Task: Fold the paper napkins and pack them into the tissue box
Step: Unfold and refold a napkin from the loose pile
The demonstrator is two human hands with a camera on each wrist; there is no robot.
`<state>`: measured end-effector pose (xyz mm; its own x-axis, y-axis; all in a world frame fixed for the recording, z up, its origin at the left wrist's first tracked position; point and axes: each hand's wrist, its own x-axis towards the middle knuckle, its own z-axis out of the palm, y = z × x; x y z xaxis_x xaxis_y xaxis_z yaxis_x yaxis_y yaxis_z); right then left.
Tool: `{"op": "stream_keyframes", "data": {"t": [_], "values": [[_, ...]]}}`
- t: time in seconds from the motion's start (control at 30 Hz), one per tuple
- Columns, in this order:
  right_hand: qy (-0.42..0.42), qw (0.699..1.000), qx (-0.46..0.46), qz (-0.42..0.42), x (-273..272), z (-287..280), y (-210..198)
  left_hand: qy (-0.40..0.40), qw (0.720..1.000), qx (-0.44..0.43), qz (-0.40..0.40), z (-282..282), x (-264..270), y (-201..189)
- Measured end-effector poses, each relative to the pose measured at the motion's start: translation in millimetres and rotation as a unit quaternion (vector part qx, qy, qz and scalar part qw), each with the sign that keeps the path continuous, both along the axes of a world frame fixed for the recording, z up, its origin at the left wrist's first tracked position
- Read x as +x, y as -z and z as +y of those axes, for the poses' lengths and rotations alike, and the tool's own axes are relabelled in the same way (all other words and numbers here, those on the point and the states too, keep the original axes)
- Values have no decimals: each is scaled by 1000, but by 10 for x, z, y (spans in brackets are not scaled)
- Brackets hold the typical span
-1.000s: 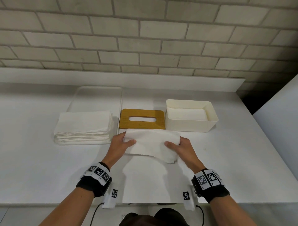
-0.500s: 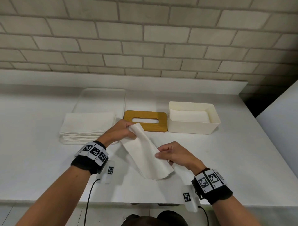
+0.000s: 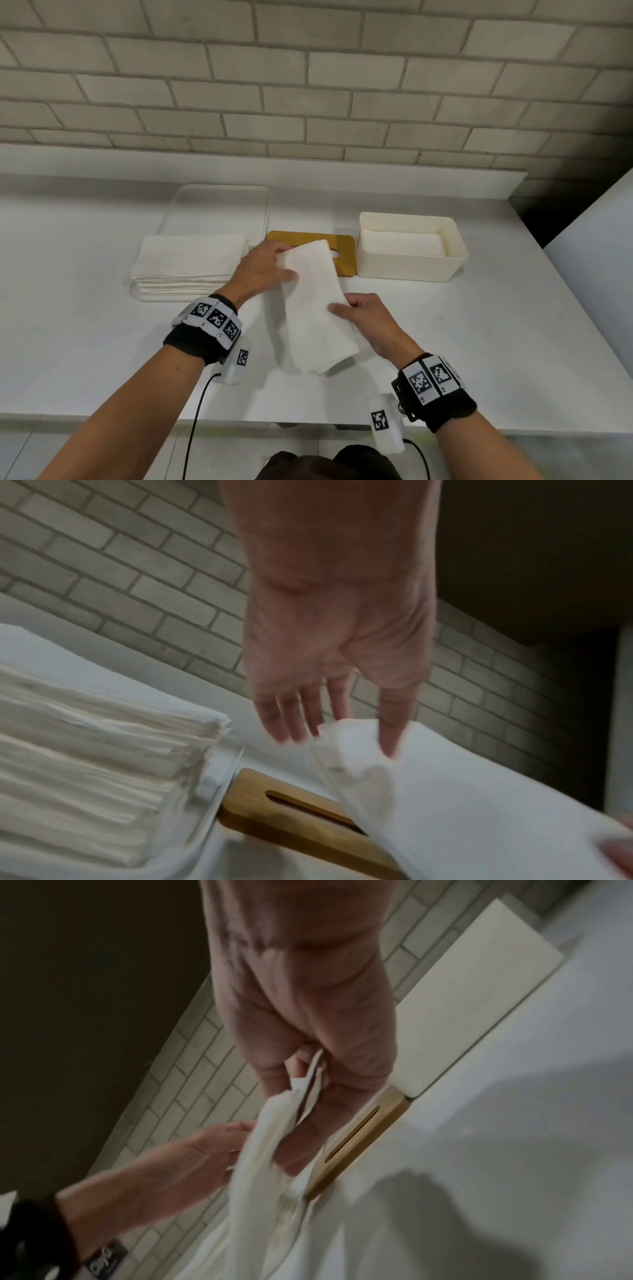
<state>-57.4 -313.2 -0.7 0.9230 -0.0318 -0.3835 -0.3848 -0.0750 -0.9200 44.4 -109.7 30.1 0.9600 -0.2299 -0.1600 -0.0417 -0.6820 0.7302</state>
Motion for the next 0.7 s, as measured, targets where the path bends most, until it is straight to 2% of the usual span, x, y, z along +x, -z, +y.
{"op": "stream_keyframes", "data": {"t": [0.03,0.1,0.13,0.23,0.3,0.47,0.7], "values": [[35,999,23,4,21,13,9,-35,997,21,-64,-30,-42,25],[99,994,47,0,73,44,28,-85,985,-2,-153,-119,-179,48],[125,991,50,-2,106,70,33,-86,985,-37,-147,-183,-267,42],[158,987,30,-13,164,183,-1,-32,988,-149,-6,-399,-526,63],[160,987,9,-16,182,249,-29,-30,982,-183,40,-480,-603,109],[130,988,78,-22,91,260,-168,-48,976,-210,40,-456,-561,160],[129,987,95,-19,38,219,-203,-50,972,-218,75,-411,-604,125]]}}
